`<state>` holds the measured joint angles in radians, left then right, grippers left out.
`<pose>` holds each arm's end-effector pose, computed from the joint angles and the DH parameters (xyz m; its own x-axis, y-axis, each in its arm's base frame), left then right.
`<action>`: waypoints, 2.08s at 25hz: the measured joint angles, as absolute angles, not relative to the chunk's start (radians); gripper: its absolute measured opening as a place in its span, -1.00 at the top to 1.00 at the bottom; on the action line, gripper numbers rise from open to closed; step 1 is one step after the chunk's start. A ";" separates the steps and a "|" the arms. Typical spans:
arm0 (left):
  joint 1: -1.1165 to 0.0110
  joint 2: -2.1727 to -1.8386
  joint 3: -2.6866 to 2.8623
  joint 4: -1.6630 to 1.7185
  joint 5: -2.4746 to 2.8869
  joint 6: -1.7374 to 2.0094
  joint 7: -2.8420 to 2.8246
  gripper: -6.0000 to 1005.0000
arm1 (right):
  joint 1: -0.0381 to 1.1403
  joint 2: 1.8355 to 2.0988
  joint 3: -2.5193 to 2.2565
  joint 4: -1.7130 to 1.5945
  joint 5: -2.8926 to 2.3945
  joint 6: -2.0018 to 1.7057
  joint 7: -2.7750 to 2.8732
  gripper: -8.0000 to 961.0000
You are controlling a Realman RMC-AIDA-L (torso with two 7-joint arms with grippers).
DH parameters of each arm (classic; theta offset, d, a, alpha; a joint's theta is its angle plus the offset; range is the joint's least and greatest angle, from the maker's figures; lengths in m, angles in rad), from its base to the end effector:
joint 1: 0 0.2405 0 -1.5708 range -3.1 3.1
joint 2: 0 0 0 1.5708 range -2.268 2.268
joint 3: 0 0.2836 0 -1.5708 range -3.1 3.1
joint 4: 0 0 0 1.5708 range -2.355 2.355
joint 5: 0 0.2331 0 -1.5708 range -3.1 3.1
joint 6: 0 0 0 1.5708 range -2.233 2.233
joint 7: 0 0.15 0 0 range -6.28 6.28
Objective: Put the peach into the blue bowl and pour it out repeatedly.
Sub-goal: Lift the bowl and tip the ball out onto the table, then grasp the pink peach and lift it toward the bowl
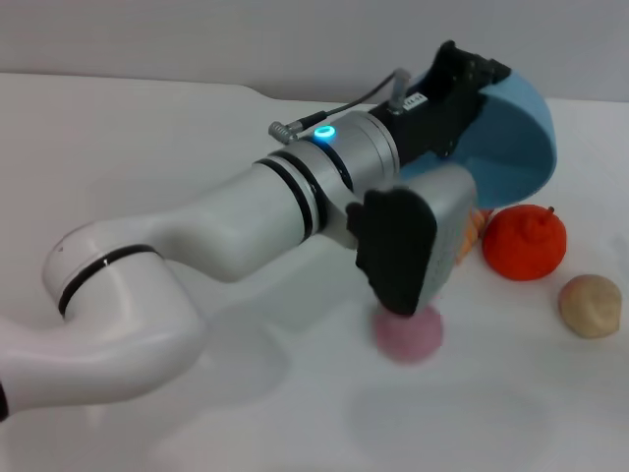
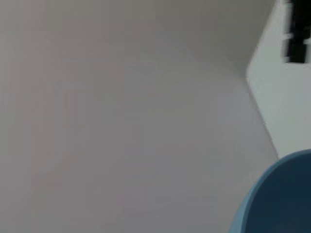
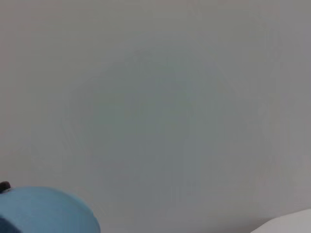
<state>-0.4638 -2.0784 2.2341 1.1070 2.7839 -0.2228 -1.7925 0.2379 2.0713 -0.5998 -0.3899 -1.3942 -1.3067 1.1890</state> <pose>-0.1143 0.3764 -0.1484 0.5760 -0.6900 -0.4383 -0.7147 -0.1647 -0.6798 0.4150 0.2955 0.0096 0.3720 -0.2732 -0.8871 -0.9019 -0.3325 -0.2758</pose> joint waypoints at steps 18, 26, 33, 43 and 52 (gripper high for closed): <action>-0.695 -2.063 1.763 0.879 1.902 0.332 -2.039 0.99 | 0.382 2.062 -0.614 -0.605 -1.988 -1.435 1.739 0.10; -0.731 -2.058 1.659 0.828 1.904 0.582 -2.227 0.99 | 0.581 2.069 -0.743 -0.516 -2.199 -1.424 1.854 0.11; -0.718 -2.059 1.630 0.807 1.902 0.610 -2.260 0.99 | 0.629 2.075 -0.939 -0.488 -2.198 -1.314 1.971 0.12; -0.710 -2.062 1.636 0.796 1.901 0.599 -2.260 0.99 | 0.644 2.084 -1.128 -0.401 -1.948 -1.207 1.846 0.14; -0.710 -2.062 1.637 0.796 1.901 0.599 -2.260 0.99 | 0.681 2.083 -1.236 -0.346 -1.919 -1.109 1.922 0.15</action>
